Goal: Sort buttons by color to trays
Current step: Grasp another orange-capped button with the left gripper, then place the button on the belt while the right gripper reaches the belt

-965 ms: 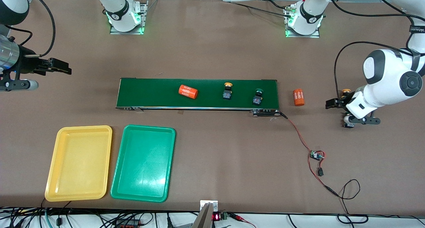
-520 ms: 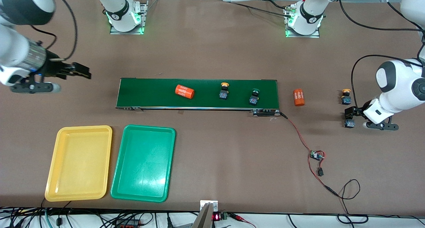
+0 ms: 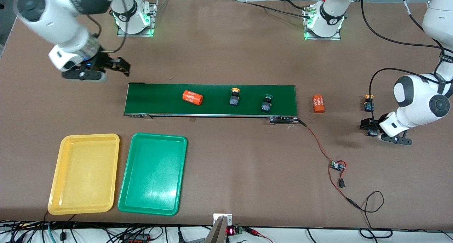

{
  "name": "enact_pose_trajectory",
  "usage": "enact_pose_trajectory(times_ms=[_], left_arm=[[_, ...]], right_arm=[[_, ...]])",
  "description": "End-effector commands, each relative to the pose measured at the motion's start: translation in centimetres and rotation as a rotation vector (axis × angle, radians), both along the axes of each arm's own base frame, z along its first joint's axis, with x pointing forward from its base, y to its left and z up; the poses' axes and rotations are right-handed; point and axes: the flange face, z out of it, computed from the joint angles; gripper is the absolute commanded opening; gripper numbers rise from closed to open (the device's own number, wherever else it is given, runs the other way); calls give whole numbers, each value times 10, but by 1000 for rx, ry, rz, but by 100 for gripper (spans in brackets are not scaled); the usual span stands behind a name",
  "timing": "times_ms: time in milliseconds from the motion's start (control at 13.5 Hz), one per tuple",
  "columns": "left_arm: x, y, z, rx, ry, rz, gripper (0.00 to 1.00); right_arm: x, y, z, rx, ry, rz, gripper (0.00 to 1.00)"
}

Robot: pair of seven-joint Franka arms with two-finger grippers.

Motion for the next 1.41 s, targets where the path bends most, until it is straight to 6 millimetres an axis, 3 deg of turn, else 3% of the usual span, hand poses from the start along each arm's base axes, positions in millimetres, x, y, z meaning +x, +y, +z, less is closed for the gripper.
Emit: enact_pose_trajectory(times_ms=[0,223,297,371,520,668,742,965,1336], left_arm=[[6,6,2,15,-15,-97,91],[6,5,2,16,-15,-110,24],[6,7,3,16,-16,-110,10],[7,6,7,23,-22,-115,3],[9,1,31,46,-41,-129,0],[14,-30,62,60,-22,-180,0],[17,-56,80,61,-18,-214,0],[14,-138,112,50,-23,-269,0],[-32,-277,127,38,22,-145,1]], right_arm=[[-24,48,-14,-12,-41,-41,100],[-38,89,-29,-9,-53,-33,100],[-38,97,-34,0,-57,-57,100],[-38,106,-40,12,-60,-71,100],[-37,124,-50,45,-72,-77,100],[-33,133,-65,78,-71,-93,100],[-32,140,-71,96,-73,-104,100],[-29,151,-86,118,-68,-110,100],[-29,152,-96,3,-67,3,100]])
